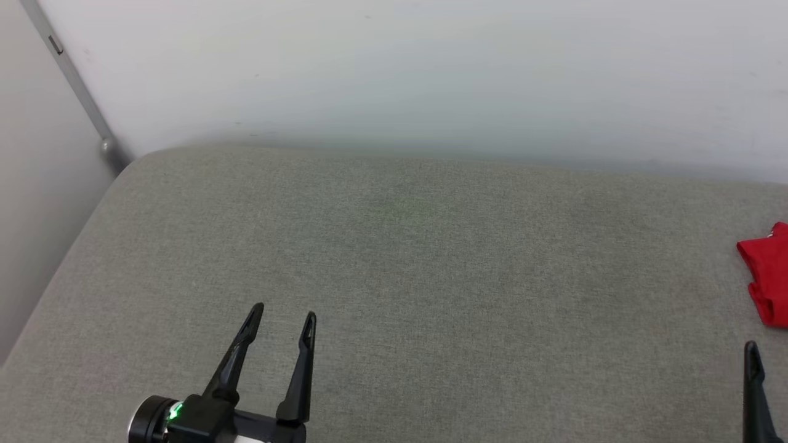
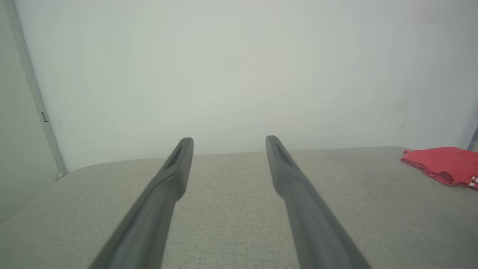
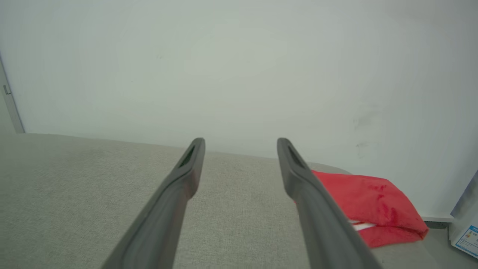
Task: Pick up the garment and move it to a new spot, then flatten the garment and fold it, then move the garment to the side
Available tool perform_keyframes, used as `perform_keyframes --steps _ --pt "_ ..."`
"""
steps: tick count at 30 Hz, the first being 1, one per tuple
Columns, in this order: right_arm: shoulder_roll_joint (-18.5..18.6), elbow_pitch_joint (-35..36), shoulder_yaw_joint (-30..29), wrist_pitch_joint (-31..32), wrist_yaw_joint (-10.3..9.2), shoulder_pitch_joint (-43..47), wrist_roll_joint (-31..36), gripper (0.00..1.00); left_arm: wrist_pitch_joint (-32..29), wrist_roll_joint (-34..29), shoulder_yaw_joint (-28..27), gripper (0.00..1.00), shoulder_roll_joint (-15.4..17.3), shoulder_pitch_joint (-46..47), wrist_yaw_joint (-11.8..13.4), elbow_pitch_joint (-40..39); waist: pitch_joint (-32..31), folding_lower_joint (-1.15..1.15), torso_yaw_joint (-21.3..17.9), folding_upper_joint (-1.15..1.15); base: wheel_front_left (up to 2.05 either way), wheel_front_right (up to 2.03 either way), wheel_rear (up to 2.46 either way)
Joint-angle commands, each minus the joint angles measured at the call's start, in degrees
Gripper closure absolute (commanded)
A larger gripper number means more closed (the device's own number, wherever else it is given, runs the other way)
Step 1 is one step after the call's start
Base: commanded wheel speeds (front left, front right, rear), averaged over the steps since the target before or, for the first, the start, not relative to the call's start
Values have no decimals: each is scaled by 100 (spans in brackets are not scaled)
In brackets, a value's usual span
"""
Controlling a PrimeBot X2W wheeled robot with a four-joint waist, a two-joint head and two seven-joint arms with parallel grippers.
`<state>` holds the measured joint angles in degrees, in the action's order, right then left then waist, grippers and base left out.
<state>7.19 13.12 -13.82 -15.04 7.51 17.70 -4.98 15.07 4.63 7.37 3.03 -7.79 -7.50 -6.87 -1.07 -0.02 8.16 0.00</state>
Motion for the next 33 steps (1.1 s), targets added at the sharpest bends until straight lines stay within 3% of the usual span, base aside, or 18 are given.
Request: perform_keyframes --steps 1,9,33 --pt "-55 1 -1 -12 -5 94 -19 0 11 3 -40 0 16 -47 3 -11 -16 2 18 0 0 0 0" --pt "-333 15 333 -13 -6 549 43 0 11 -31 -319 0 -11 -194 2 111 -120 2 -70 0 0 0 0" --pt "-351 -435 631 -14 -6 432 -151 0 11 53 -554 0 -17 -251 2 472 -167 2 -273 0 0 0 0"
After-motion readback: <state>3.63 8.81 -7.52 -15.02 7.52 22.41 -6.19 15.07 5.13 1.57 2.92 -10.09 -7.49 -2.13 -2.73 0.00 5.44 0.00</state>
